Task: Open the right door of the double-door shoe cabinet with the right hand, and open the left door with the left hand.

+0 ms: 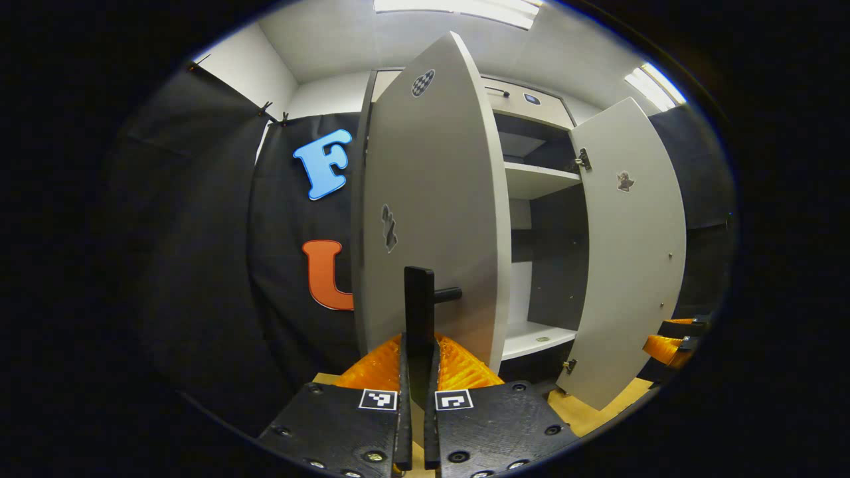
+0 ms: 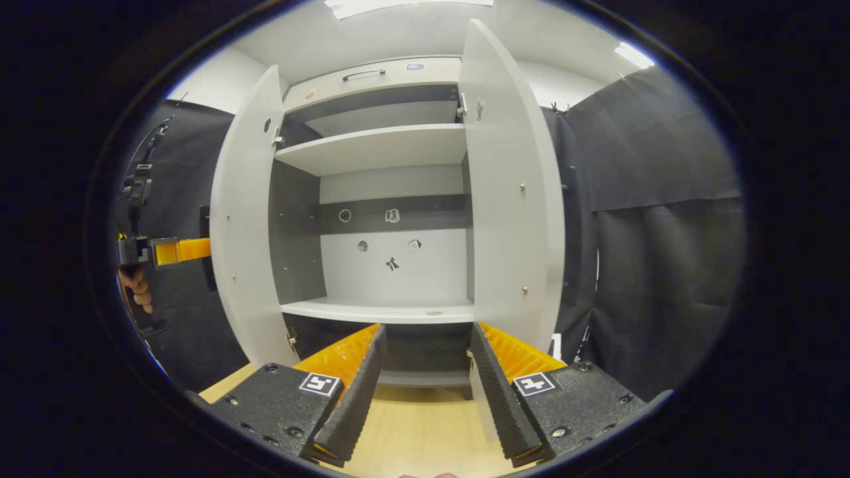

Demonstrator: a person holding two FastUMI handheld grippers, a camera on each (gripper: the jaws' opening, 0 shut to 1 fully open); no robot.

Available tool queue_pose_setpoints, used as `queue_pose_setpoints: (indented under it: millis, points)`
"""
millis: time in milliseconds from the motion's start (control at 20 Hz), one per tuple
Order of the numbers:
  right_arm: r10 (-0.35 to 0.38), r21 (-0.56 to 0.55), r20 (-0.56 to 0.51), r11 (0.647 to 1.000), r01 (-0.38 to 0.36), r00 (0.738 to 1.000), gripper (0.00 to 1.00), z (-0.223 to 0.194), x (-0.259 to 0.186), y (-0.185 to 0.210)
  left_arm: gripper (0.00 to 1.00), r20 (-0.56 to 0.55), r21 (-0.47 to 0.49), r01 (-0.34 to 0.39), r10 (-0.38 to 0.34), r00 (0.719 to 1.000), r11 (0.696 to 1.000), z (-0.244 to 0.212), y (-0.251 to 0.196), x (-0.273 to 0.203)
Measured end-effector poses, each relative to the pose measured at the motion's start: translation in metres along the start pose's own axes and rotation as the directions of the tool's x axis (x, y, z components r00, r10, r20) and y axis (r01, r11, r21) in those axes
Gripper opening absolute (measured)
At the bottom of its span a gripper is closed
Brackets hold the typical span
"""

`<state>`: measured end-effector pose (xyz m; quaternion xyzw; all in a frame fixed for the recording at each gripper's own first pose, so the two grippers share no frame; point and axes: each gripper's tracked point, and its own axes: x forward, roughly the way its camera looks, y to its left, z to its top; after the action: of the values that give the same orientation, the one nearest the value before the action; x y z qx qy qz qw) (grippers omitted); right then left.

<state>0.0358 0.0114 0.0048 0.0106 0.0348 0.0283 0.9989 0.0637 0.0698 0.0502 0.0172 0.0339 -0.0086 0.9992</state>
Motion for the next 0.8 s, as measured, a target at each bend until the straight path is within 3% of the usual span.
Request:
queue_pose_setpoints:
  millis: [350,550,600,650,800]
  points:
    - [0.004,-0.007,-0.002,1.000,-0.004,1.000,0.80,-0.004,0.007,0.011,0.06,-0.028,-0.001,-0.042,0.042,0.999,0.999,-0.020,0.034,-0.006]
    - [-0.010,0.004,-0.004,1.000,0.010,1.000,0.81,-0.005,0.008,0.008,0.06,-0.001,0.026,-0.137,0.137,0.991,0.990,-0.017,0.076,-0.007]
    - [-0.011,0.006,-0.006,1.000,0.011,1.000,0.81,-0.006,0.008,0.008,0.00,0.000,-0.009,-0.116,0.116,0.993,0.993,-0.018,0.083,-0.007]
    - [-0.012,0.004,-0.009,1.000,0.012,1.000,0.81,-0.008,0.009,0.007,0.00,-0.003,-0.052,-0.096,0.096,0.995,0.994,-0.018,0.082,-0.006]
    - [-0.018,-0.002,-0.009,1.000,0.018,1.000,0.80,-0.008,0.010,0.008,0.00,0.006,-0.056,-0.064,0.064,0.998,0.996,-0.020,0.090,-0.006]
